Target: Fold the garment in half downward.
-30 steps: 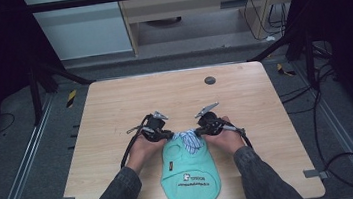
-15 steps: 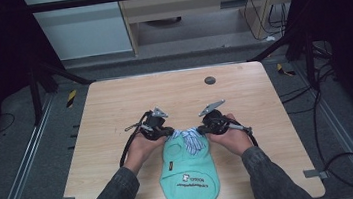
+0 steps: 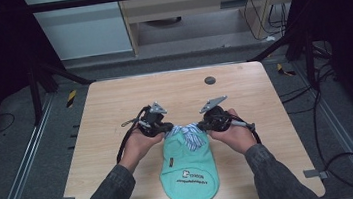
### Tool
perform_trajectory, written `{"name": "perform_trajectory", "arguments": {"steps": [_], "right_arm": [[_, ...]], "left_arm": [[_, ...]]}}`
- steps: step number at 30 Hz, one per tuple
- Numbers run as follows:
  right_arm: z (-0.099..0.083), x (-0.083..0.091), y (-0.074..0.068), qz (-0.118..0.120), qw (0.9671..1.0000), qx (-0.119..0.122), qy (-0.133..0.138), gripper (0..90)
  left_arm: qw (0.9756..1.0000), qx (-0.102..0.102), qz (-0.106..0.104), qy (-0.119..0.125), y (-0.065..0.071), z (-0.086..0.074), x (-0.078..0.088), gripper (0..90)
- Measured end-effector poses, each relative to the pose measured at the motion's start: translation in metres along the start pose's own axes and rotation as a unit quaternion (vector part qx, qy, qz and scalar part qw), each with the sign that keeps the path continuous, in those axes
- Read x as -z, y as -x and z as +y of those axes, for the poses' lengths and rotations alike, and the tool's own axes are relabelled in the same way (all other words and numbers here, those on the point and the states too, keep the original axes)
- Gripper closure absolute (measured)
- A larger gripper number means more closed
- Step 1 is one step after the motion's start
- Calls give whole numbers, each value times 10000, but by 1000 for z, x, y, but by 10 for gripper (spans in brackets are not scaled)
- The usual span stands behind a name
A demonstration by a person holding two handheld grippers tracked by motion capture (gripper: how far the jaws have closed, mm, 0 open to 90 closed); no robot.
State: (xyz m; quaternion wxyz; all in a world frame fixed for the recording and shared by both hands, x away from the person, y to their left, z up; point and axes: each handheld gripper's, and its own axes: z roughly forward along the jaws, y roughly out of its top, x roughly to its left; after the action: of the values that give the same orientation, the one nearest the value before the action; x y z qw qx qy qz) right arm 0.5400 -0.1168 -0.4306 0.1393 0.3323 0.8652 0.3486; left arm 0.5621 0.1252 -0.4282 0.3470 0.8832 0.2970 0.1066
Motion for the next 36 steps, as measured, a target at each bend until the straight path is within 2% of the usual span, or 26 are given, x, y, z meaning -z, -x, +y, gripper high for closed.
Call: {"name": "perform_trajectory", "arguments": {"steps": [10,20,36], "right_arm": [[3,8,1,-101,9998,198,-10,858],[8,15,5,-130,9995,279,29,857],[14,20,3,-149,9990,410,126,852]], "left_arm": [[9999,-113,6,89,4,7,7,861],[9997,-226,39,114,8,12,13,860],[9995,-239,78,190,5,17,19,859]]}}
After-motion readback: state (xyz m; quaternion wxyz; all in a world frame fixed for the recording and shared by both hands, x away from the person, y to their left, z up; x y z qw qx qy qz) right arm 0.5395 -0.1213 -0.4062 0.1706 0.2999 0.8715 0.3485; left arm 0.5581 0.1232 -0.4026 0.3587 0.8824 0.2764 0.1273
